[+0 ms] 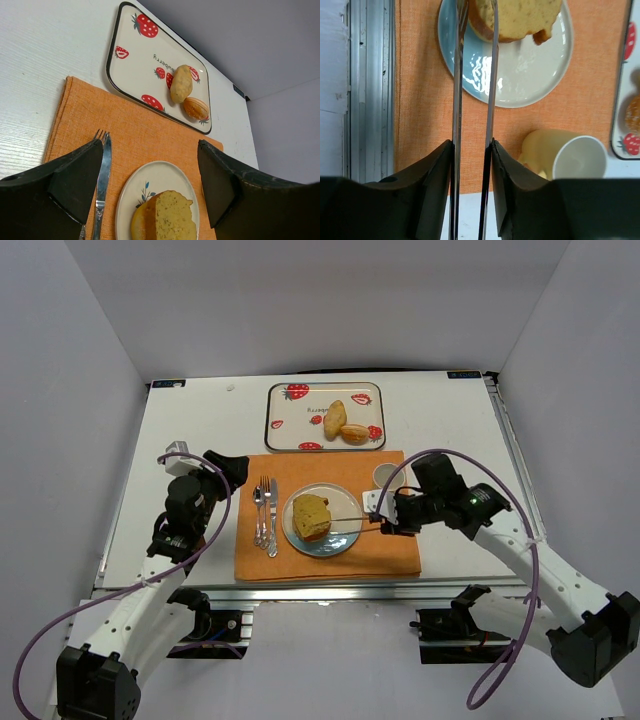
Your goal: Place the bread
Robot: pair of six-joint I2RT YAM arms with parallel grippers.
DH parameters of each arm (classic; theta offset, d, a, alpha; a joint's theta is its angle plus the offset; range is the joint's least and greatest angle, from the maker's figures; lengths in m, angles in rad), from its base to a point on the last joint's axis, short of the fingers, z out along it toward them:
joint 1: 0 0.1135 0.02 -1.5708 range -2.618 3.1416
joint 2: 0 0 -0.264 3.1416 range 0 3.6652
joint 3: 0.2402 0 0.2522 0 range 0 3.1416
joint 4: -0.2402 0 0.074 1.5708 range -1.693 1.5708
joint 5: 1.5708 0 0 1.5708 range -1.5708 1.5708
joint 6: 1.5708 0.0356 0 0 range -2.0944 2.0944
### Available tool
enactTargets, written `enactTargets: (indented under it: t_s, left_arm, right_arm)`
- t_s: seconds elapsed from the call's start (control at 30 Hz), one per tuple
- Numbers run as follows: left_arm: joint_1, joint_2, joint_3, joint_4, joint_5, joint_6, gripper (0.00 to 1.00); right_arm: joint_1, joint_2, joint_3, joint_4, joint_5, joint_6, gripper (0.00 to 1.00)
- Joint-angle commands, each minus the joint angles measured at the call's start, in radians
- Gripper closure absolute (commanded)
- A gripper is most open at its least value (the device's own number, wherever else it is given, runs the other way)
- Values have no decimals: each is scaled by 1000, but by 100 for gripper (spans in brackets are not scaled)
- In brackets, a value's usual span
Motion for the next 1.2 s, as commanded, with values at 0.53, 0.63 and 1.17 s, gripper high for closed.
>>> enactTargets:
  t_s: [0.53, 0.63, 1.17]
  left_arm:
    - [6, -1, 10, 21, 14, -6, 16]
    - [5, -6, 10, 19, 21, -6, 19]
    - [6, 35, -3, -8, 54, 1, 50]
  right_arm:
    - [-72, 73, 175, 305, 154, 245, 73]
    - [-191, 176, 264, 349, 135, 340, 83]
    - [-754, 481, -39, 767, 329, 827, 100]
